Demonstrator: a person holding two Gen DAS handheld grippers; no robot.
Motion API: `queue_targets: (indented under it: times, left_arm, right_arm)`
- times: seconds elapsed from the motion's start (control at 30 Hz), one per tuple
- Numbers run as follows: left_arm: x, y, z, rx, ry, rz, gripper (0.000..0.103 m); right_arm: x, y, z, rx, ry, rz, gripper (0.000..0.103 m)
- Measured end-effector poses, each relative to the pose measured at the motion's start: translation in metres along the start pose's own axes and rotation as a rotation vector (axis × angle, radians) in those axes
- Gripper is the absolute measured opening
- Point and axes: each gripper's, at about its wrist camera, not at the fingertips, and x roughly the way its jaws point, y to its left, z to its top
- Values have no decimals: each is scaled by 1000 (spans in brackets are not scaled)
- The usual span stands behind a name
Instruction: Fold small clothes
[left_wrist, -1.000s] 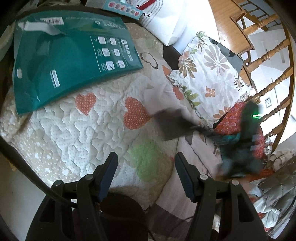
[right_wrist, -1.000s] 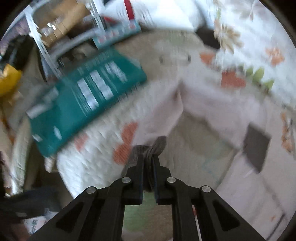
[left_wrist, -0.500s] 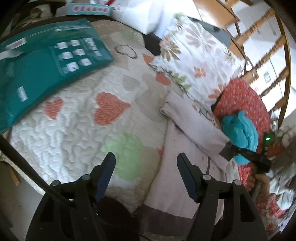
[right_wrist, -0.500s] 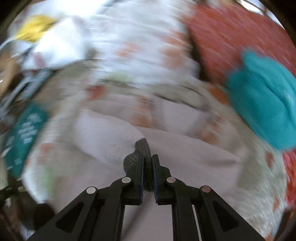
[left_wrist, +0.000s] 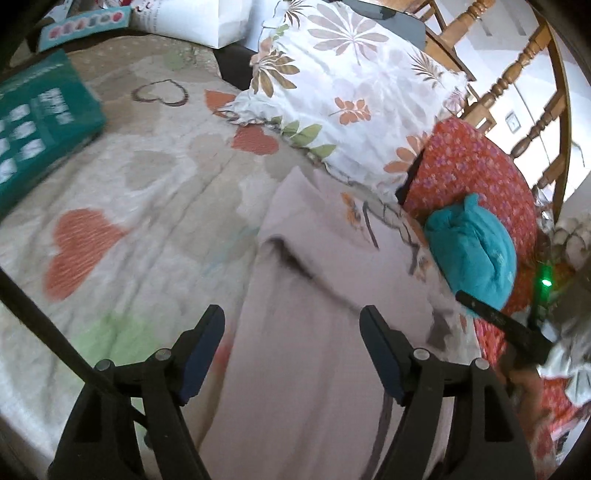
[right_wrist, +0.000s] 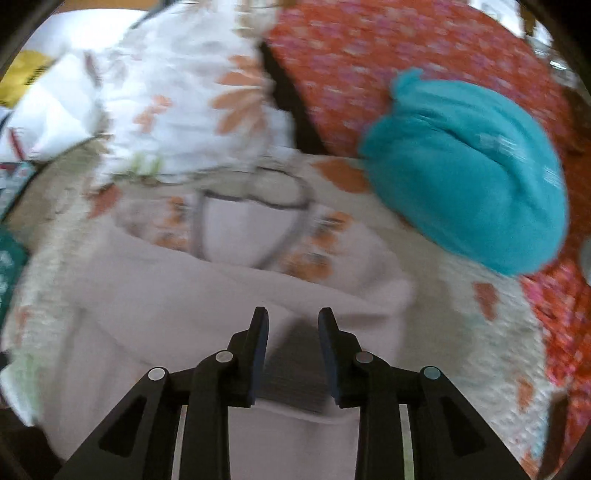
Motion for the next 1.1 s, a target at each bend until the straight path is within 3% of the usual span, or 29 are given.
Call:
queue_targets:
  times: [0.17,0.3,0.37,0.43,0.53,0.57,0.6,0.63,0.67,0.97,1.1]
  left_arm:
    - [65,7,36,-31,-35,13,74]
    - [104,33,59,-133,-7,-19,64]
    - [119,44,62,-143,20,-14,39]
    - [128,50,60,-138,45,-1,20]
    - [129,48,61,-119,75,-28,9]
    - [129,48,59,-117,81,-30,8]
    - [130,47,58,-109,82,-24,8]
    - [130,47,57,-103,81,-15,7]
    - [130,47,57,-101,78,-8,7]
    - [130,45,58,-80,80,11,7]
    - [129,44,58,-71,82,17,7]
  right_arm:
    - [31,67,39,-67,41,179,31]
    - [75,118,78,-94,80,243,47]
    - [102,139,97,-92,105,251,48]
    - [130,157,110,-97,143,241,52]
    - [175,178,118,-124,212,163,52]
    - [183,180,119,-129,225,156,52]
    - [191,183,120,-135,241,154,45]
    - [197,187,120,-151,254,153,11]
    - [201,192,121,-169,256,130,6]
    - [221,225,140,-237,184,50,6]
    - [202,216,148,-208,134,104,11]
